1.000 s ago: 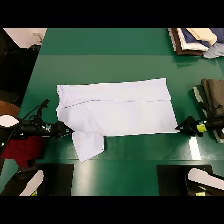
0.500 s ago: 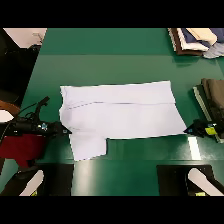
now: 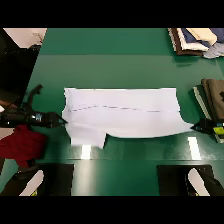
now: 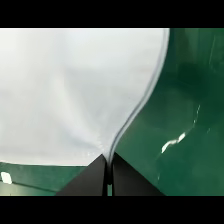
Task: Fold the shirts.
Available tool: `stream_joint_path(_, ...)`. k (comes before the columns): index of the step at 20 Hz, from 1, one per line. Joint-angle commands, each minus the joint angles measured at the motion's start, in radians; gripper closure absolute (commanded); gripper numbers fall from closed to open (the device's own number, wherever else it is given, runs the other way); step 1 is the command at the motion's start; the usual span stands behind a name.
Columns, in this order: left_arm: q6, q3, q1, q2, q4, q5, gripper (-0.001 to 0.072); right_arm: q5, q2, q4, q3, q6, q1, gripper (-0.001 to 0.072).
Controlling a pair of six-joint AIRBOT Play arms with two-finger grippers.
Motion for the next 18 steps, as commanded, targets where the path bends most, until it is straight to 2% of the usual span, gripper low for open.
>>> stream_joint_path(1,-0.001,0.087,0.000,-0.034,0.007,0.176,0.0681,-0.108,-0.131,0.018,0.129,0.034,0.134,0.0695)
stream_joint_path(4,0.022,0.113,0.000,-0.123,0.005,0.242,0.0680,-0.158,-0.314,0.018,0.259,0.054,0.212,0.0695)
stream_joint_path(9,0.103,0.179,0.000,-0.347,-0.066,0.341,0.0680,-0.163,-0.550,0.019,0.443,0.078,0.271,0.0695)
stream_joint_path(15,0.113,0.354,0.000,-0.573,-0.094,0.377,0.0679,-0.174,-0.709,0.032,0.598,0.098,0.270,0.0694)
stream_joint_path(17,0.122,0.388,0.000,-0.600,-0.097,0.414,0.0678,-0.206,-0.747,0.084,0.635,0.098,0.266,0.0693)
stream_joint_path(18,0.120,0.397,0.000,-0.604,-0.103,0.437,0.0654,-0.231,-0.764,0.116,0.653,0.098,0.260,0.0692)
